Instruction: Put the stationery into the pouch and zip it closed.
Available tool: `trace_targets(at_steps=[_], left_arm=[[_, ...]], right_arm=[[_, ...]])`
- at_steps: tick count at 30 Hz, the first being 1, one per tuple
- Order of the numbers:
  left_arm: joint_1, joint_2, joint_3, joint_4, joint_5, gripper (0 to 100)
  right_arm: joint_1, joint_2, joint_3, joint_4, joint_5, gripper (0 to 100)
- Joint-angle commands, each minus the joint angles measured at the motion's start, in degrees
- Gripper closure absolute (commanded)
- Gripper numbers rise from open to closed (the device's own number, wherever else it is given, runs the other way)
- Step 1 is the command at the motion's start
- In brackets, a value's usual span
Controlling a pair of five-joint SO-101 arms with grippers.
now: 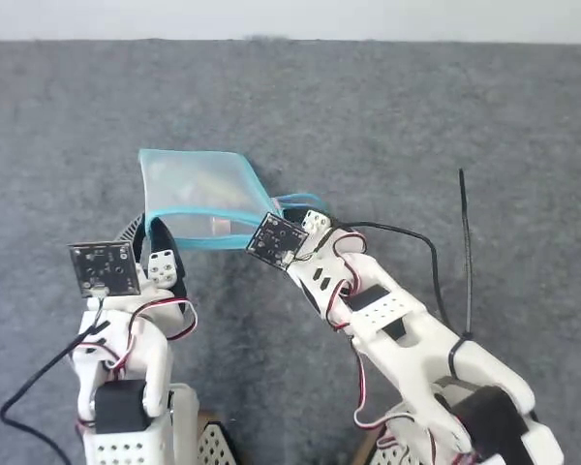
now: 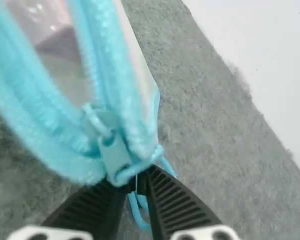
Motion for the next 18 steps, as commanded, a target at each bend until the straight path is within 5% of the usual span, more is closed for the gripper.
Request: trace_targets(at_steps=[1,5,12,18], left_arm=[[-0.35,-2.11,-1.27,-0.70,-0.88,99],[-0.44,-2.37,-0.66,-0.88,-0.79,99],[-0.44,-2.29,-0.31,-0.88,-0.88,99],[-0.09,-2.37,1.63,-2.29,-0.79,99]], right_arm=[[2.77,-1.80,-2.20,4.97,-3.25,99.1],[4.70,-7.96,-2.55,16.04,-9.58,99.1],[5.05,-26.42,-11.34,50.24,-12.22,99.2],[4.79,-35.74,-12.13,57.54,-14.51,99.2]])
